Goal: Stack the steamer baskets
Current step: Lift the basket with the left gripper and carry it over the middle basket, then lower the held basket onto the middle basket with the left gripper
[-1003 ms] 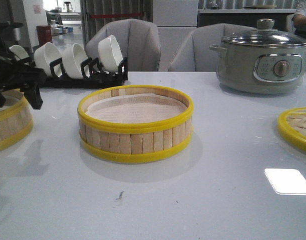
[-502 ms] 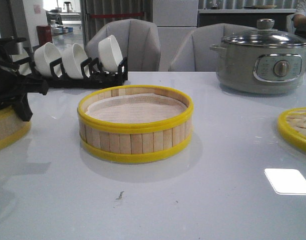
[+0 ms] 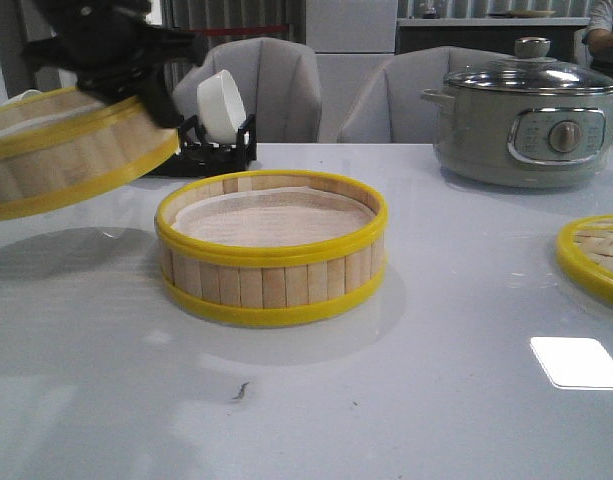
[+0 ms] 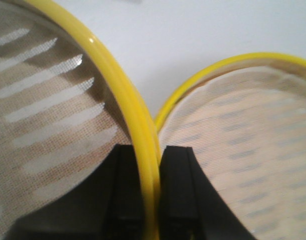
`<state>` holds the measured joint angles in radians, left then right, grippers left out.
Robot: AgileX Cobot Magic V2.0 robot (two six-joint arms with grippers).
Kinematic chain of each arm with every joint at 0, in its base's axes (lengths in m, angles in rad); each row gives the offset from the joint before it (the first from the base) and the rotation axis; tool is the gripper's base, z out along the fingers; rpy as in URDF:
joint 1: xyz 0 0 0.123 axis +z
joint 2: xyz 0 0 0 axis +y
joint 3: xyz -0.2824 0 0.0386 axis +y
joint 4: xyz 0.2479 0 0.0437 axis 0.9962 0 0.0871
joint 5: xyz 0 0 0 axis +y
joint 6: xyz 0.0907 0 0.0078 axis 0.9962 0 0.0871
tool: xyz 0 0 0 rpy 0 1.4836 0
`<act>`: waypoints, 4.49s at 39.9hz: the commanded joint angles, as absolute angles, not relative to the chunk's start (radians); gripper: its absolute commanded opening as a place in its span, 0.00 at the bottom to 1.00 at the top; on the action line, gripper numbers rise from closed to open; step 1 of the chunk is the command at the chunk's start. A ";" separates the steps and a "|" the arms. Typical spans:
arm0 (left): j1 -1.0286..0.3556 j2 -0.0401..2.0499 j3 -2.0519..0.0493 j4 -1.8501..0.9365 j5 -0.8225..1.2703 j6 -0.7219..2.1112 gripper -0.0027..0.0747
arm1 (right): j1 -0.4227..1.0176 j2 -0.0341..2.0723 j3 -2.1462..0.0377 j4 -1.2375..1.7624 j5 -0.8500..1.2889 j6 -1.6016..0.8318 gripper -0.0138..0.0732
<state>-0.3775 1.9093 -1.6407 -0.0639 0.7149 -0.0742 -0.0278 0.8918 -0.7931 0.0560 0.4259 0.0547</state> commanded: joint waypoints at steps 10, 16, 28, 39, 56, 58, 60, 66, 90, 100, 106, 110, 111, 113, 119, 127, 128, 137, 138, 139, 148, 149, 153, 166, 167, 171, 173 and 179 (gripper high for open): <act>-0.644 1.845 -1.776 -0.064 0.680 -0.073 0.15 | -0.030 0.884 -0.832 0.060 0.347 0.052 0.67; -0.728 1.867 -1.776 -0.064 0.686 -0.073 0.15 | -0.030 0.884 -0.832 0.060 0.351 0.052 0.67; -0.787 1.939 -1.776 -0.045 0.688 -0.073 0.15 | -0.030 0.884 -0.832 0.060 0.367 0.052 0.67; -0.787 1.963 -1.776 -0.040 0.688 -0.073 0.15 | -0.030 0.884 -0.832 0.060 0.381 0.052 0.67; -0.787 1.963 -1.776 0.000 0.685 -0.073 0.15 | -0.030 0.884 -0.832 0.060 0.386 0.052 0.67; -0.787 1.963 -1.776 0.000 0.687 -0.073 0.15 | -0.030 0.884 -0.832 0.060 0.387 0.052 0.67; -0.787 1.963 -1.776 0.000 0.687 -0.073 0.15 | -0.030 0.884 -0.832 0.060 0.389 0.052 0.67; -0.787 1.963 -1.776 0.000 0.687 -0.073 0.16 | -0.030 0.884 -0.832 0.060 0.393 0.052 0.67; -0.787 1.956 -1.841 0.000 0.706 -0.073 0.56 | -0.030 0.884 -0.832 0.060 0.394 0.052 0.67; -0.787 1.956 -1.868 0.000 0.736 -0.073 0.56 | -0.030 0.884 -0.832 0.060 0.403 0.052 0.67; -0.787 1.956 -1.868 0.000 0.743 -0.073 0.56 | -0.030 0.884 -0.832 0.060 0.407 0.052 0.67; -0.787 1.959 -1.868 0.000 0.759 -0.073 0.56 | -0.030 0.884 -0.832 0.060 0.407 0.052 0.67; -0.787 1.961 -1.868 0.000 0.761 -0.073 0.56 | -0.030 0.884 -0.832 0.060 0.407 0.052 0.67; -0.787 1.962 -1.868 0.000 0.768 -0.073 0.56 | -0.030 0.884 -0.832 0.060 0.407 0.052 0.67; -0.787 1.962 -1.868 0.000 0.783 -0.073 0.56 | -0.030 0.884 -0.832 0.060 0.407 0.052 0.67; -0.787 1.962 -1.868 0.000 0.785 -0.073 0.56 | -0.030 0.884 -0.832 0.060 0.407 0.052 0.67; -0.787 1.962 -1.868 0.000 0.785 -0.073 0.56 | -0.030 0.884 -0.832 0.060 0.407 0.052 0.67; -0.787 1.962 -1.868 0.000 0.789 -0.073 0.56 | -0.030 0.884 -0.832 0.060 0.407 0.052 0.67; -0.787 1.962 -1.868 0.000 0.791 -0.073 0.56 | -0.030 0.884 -0.832 0.060 0.407 0.052 0.67; -0.787 1.964 -1.868 0.000 0.793 -0.073 0.56 | -0.030 0.884 -0.832 0.060 0.407 0.052 0.67; -0.787 1.973 -1.868 0.000 0.825 -0.073 0.56 | -0.030 0.884 -0.832 0.060 0.407 0.052 0.67; -0.787 1.976 -1.868 0.000 0.831 -0.073 0.56 | -0.030 0.884 -0.832 0.060 0.407 0.052 0.67; -0.787 1.995 -1.866 0.000 0.842 -0.073 0.56 | -0.030 0.884 -0.832 0.060 0.407 0.052 0.67; -0.789 2.002 -1.866 0.000 0.834 -0.073 0.52 | -0.030 0.884 -0.832 0.060 0.407 0.052 0.67; -0.789 2.002 -1.866 0.000 0.834 -0.073 0.50 | -0.030 0.884 -0.832 0.060 0.407 0.052 0.67; -0.789 2.002 -1.866 0.000 0.834 -0.073 0.38 | -0.030 0.884 -0.832 0.060 0.407 0.052 0.67; -0.789 2.002 -1.866 0.000 0.834 -0.073 0.32 | -0.030 0.884 -0.832 0.060 0.407 0.052 0.67; -0.789 2.002 -1.866 0.000 0.834 -0.073 0.23 | -0.030 0.884 -0.832 0.060 0.407 0.052 0.67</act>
<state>-0.7828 2.0584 -1.8353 0.0000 0.8770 -0.0742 -0.0278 0.8918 -0.7931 0.0560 0.4793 0.0547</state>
